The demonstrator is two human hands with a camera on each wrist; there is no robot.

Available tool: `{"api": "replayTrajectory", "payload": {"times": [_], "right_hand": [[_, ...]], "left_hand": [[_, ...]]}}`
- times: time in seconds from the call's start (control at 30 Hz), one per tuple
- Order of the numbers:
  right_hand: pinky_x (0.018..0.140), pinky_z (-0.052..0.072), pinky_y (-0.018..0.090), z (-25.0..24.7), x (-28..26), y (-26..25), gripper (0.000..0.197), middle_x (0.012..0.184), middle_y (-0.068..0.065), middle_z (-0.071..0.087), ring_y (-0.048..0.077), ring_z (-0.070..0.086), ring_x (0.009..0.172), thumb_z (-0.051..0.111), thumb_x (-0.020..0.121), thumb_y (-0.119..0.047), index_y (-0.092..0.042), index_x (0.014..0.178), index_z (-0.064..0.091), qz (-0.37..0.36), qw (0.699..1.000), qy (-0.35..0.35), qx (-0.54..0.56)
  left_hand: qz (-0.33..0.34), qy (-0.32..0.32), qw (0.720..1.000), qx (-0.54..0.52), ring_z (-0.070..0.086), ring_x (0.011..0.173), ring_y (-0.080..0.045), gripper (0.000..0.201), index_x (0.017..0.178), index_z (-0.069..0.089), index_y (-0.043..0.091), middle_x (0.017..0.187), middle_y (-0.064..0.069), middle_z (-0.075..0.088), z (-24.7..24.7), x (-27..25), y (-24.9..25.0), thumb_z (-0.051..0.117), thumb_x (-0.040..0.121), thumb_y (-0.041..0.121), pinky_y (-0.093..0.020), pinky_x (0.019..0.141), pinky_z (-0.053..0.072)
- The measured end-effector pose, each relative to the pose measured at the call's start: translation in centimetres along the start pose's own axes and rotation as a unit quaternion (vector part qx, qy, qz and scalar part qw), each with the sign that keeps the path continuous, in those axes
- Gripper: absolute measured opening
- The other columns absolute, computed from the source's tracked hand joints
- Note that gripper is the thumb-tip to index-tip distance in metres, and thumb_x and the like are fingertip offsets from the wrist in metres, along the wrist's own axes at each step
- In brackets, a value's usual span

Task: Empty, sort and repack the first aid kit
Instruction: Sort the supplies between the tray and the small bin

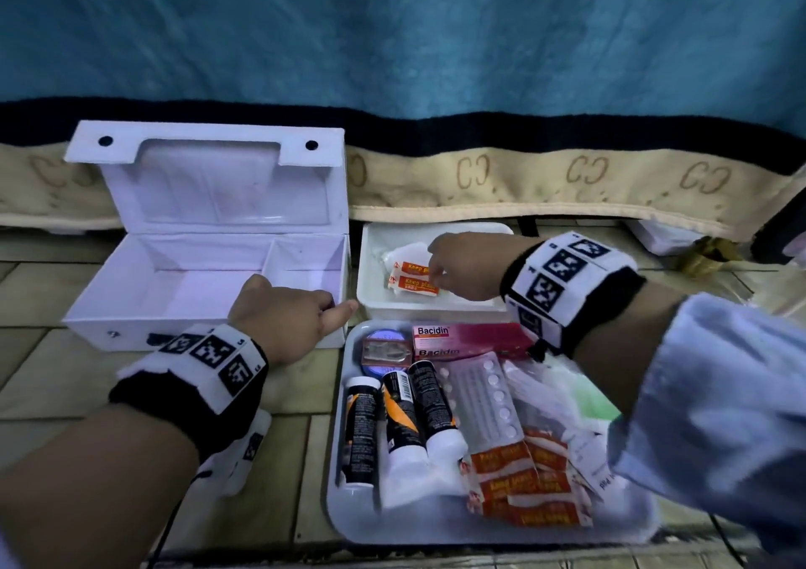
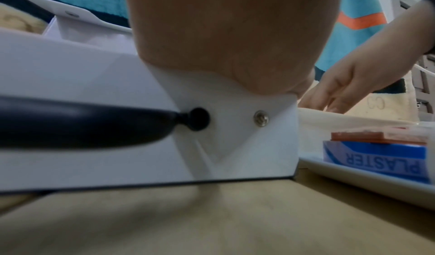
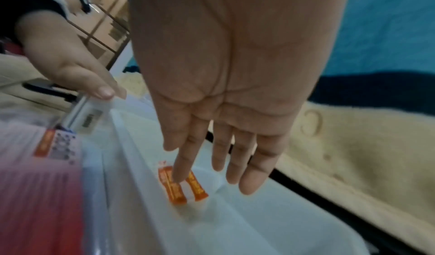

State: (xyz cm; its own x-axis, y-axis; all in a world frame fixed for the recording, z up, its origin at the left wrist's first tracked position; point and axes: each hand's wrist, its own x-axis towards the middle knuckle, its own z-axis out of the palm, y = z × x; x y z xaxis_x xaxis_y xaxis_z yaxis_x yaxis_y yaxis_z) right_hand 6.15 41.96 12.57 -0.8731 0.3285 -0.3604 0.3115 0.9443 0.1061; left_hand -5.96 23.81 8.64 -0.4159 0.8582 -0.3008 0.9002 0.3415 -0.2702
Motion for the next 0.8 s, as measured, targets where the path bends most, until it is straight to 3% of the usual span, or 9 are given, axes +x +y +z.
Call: {"api": "replayTrajectory", "payload": {"times": [0.07,0.13,0.23,0.3,0.43,0.53,0.63,0.7,0.8], "right_hand": [[0.097,0.045,0.041,0.1,0.7,-0.2,0.025,0.128,0.013,0.056,0.032,0.056,0.113,0.042,0.096,-0.018,-0.011,0.114,0.057,-0.014,0.999,-0.024,0.023],[0.090,0.047,0.036,0.4,1.3,-0.4,0.024,0.117,0.015,0.062,0.033,0.058,0.104,0.049,0.093,-0.016,-0.004,0.111,0.060,-0.026,0.999,-0.024,0.038],[0.091,0.049,0.036,0.9,1.8,-0.1,0.025,0.115,0.009,0.063,0.027,0.059,0.103,0.058,0.090,-0.020,-0.005,0.109,0.067,-0.008,0.999,-0.019,0.026],[0.094,0.048,0.035,0.9,1.6,0.5,0.026,0.116,0.005,0.063,0.023,0.058,0.105,0.063,0.087,-0.022,-0.009,0.109,0.069,-0.005,0.999,-0.001,0.054],[0.098,0.045,0.035,1.2,1.0,1.1,0.027,0.122,-0.001,0.058,0.020,0.055,0.110,0.061,0.088,-0.021,-0.019,0.114,0.067,-0.015,0.993,0.005,0.119],[0.096,0.046,0.037,2.3,1.7,0.7,0.024,0.119,0.005,0.064,0.023,0.058,0.107,0.053,0.091,-0.020,-0.013,0.104,0.072,-0.011,0.993,-0.030,0.112],[0.083,0.046,0.029,2.4,2.1,0.4,0.028,0.112,0.012,0.067,0.023,0.060,0.094,0.051,0.093,-0.020,-0.002,0.106,0.069,0.004,0.993,-0.028,0.116],[0.080,0.045,0.027,2.3,2.3,0.5,0.030,0.111,0.013,0.067,0.023,0.059,0.091,0.052,0.093,-0.020,0.001,0.108,0.067,0.007,0.994,-0.025,0.109],[0.089,0.051,0.038,1.8,1.6,0.8,0.030,0.107,0.013,0.069,0.028,0.063,0.098,0.056,0.091,-0.026,-0.001,0.100,0.070,0.013,0.992,0.008,0.124]], "left_hand": [[-0.015,0.004,0.999,-0.034,0.059,0.085,-0.016,0.041,0.128,0.041,0.037,0.090,0.010,0.061,0.1,0.1,-0.1,0.013,0.099,0.044,-0.036,0.087,0.029],[-0.025,-0.001,0.998,-0.054,0.057,0.081,-0.016,0.043,0.120,0.046,0.034,0.070,0.011,0.051,0.0,0.2,0.0,0.012,0.098,0.048,-0.036,0.091,0.028],[-0.015,-0.003,0.999,-0.046,0.053,0.078,-0.016,0.042,0.124,0.043,0.037,0.068,0.012,0.046,0.2,0.3,-0.1,0.010,0.098,0.045,-0.037,0.093,0.028],[-0.020,0.006,0.998,-0.060,0.050,0.073,-0.016,0.043,0.112,0.048,0.035,0.073,0.009,0.054,0.4,0.5,-0.2,0.009,0.097,0.048,-0.037,0.090,0.027],[-0.034,0.035,0.997,-0.057,0.052,0.068,-0.016,0.036,0.089,0.040,0.031,0.061,0.008,0.048,0.6,0.5,-0.1,0.013,0.097,0.052,-0.034,0.078,0.024],[-0.025,0.028,0.999,-0.035,0.053,0.075,-0.014,0.033,0.112,0.044,0.039,0.063,0.012,0.040,0.3,0.2,0.0,0.014,0.100,0.045,-0.032,0.077,0.024],[-0.004,0.021,1.000,0.005,0.058,0.092,-0.013,0.038,0.138,0.027,0.042,0.073,0.016,0.037,0.2,0.0,0.1,0.016,0.102,0.034,-0.033,0.080,0.027],[0.008,0.020,0.999,0.026,0.057,0.097,-0.013,0.042,0.143,0.018,0.042,0.088,0.015,0.044,0.2,0.0,0.1,0.016,0.102,0.030,-0.031,0.077,0.024],[0.006,0.017,0.999,0.027,0.058,0.095,-0.013,0.042,0.142,0.019,0.041,0.097,0.013,0.049,0.2,0.0,0.1,0.014,0.102,0.032,-0.031,0.076,0.023]]}}
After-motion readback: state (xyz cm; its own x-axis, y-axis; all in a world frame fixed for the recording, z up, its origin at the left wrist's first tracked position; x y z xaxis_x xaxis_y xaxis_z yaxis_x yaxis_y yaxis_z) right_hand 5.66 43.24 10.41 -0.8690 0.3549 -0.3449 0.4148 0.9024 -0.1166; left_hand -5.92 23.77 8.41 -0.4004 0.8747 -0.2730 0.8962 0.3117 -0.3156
